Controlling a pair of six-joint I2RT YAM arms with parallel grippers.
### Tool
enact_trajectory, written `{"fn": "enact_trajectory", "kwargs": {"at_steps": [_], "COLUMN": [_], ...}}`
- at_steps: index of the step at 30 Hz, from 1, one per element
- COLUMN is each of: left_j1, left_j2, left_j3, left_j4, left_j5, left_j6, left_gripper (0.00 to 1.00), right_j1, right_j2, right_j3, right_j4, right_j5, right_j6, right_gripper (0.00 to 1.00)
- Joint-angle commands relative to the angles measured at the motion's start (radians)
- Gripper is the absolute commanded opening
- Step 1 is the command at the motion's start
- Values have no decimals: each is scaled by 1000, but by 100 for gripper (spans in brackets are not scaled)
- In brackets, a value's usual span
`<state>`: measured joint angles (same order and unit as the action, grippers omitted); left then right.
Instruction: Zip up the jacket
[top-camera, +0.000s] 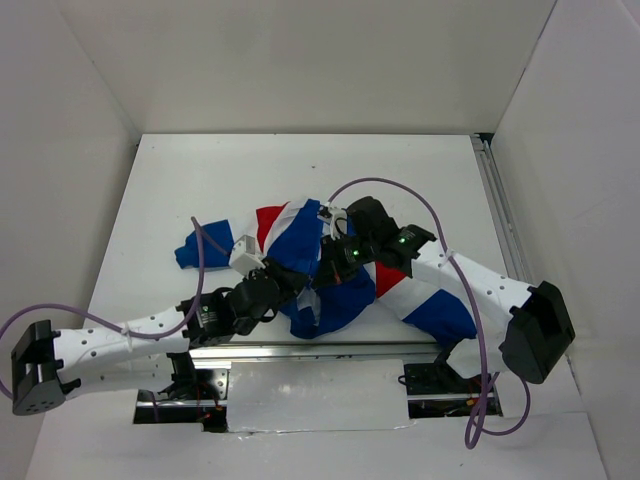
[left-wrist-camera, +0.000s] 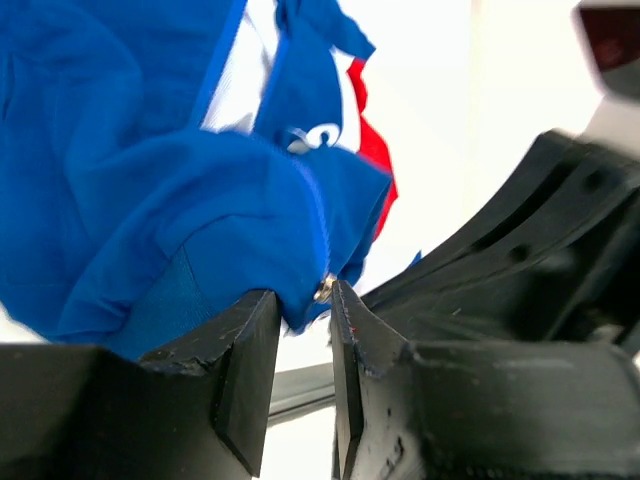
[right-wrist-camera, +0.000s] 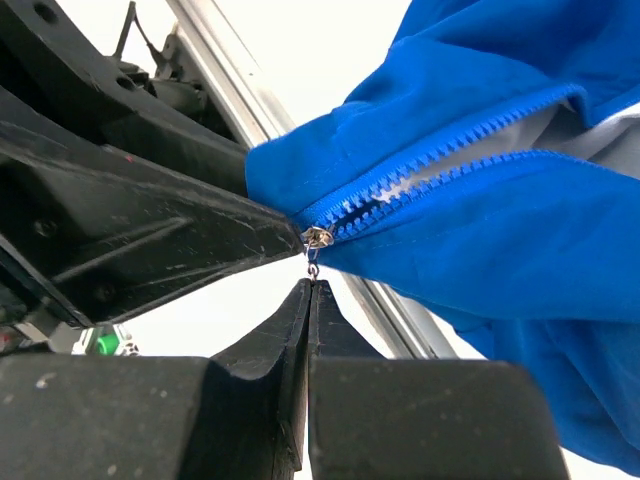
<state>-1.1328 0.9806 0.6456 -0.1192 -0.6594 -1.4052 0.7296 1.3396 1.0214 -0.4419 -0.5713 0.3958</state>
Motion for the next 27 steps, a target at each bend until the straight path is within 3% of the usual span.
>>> {"fn": "enact_trajectory", "kwargs": {"at_steps": [1, 4, 13, 16, 17, 22, 25, 27], "left_j1": [8, 8, 7, 7, 8, 7, 8, 7], "left_j2": [-26, -20, -11, -37, -52, -79, -109, -135], "left_j3": [-3, -1, 9, -12, -23, -46, -67, -80], "left_j4": [89, 150, 69, 92, 89, 104, 143, 202], "left_j5": [-85, -83, -39, -17, -11, 6, 35, 105], "left_j6": [-3, 47, 3, 32, 38, 86, 172, 310], "left_gripper": [38, 37, 25, 15, 0, 0, 0, 0], "right_j1": [7, 5, 5, 2, 2, -9, -13, -13], "right_j2": [-30, -28, -34, -33, -37, -51, -49, -42], "right_j3": [-6, -4, 8, 25, 34, 63, 91, 112], "right_j4": [5, 9, 22, 2, -24, -93, -135, -147], "right_j5": [-53, -58, -16, 22, 81, 194, 316, 398], "right_j6": [-8, -6, 8, 6, 5, 6, 9, 14], "right_gripper": [0, 0, 0, 0, 0, 0, 0, 0]}}
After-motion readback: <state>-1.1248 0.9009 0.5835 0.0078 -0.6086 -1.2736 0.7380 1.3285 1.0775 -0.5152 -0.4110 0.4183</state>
